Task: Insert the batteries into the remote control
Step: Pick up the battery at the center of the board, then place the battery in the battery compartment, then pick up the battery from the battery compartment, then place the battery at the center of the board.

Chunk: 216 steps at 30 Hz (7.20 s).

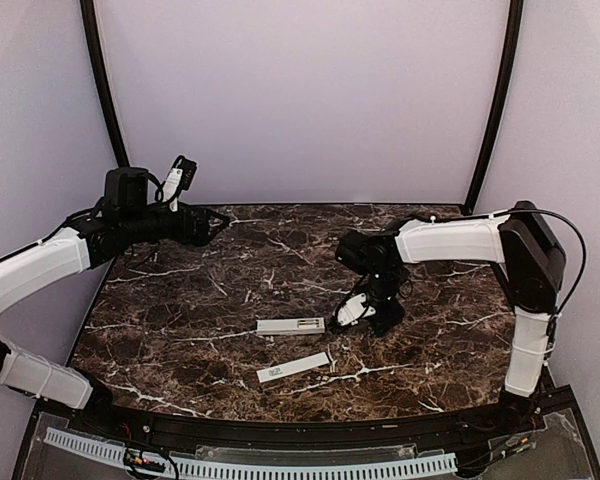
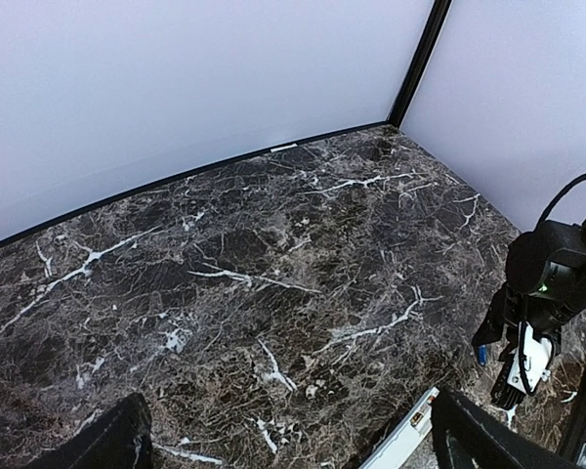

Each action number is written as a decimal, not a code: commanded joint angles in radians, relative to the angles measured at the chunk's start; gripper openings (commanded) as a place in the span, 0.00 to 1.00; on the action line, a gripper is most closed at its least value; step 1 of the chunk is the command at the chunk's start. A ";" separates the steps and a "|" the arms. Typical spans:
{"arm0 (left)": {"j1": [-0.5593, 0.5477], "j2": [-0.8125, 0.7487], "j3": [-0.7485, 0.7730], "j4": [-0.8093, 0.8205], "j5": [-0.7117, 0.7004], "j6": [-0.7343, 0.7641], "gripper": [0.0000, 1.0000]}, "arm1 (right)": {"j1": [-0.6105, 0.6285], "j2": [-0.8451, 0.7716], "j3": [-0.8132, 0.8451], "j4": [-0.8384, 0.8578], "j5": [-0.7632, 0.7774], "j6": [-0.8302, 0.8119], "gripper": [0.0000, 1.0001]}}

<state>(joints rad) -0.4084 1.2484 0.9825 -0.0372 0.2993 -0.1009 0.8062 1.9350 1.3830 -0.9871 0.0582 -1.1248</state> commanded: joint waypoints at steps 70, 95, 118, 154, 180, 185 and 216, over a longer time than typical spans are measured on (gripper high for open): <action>0.005 0.031 0.001 0.007 -0.006 0.015 0.99 | 0.084 0.091 0.039 0.508 -0.379 0.417 0.00; 0.005 0.029 0.002 0.002 -0.008 0.020 0.99 | 0.078 0.117 0.031 0.466 -0.321 0.398 0.02; 0.005 0.028 0.001 0.002 0.000 0.021 0.99 | 0.073 0.092 0.094 0.419 -0.315 0.404 0.18; 0.005 0.022 -0.003 0.003 0.016 0.017 0.99 | 0.078 0.152 0.204 0.208 -0.243 0.394 0.23; 0.005 0.025 -0.002 0.007 0.024 0.016 0.99 | 0.108 0.174 0.194 0.182 -0.196 0.356 0.00; 0.005 0.024 -0.002 0.007 0.025 0.015 0.99 | 0.108 0.152 0.219 0.165 -0.204 0.363 0.00; 0.005 0.017 -0.004 0.010 0.040 0.005 0.99 | 0.068 -0.067 -0.152 0.024 -0.226 0.692 0.00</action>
<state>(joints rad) -0.4084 1.2800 0.9821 -0.0319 0.3244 -0.0917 0.8848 1.8404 1.2739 -0.9417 -0.1806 -0.4816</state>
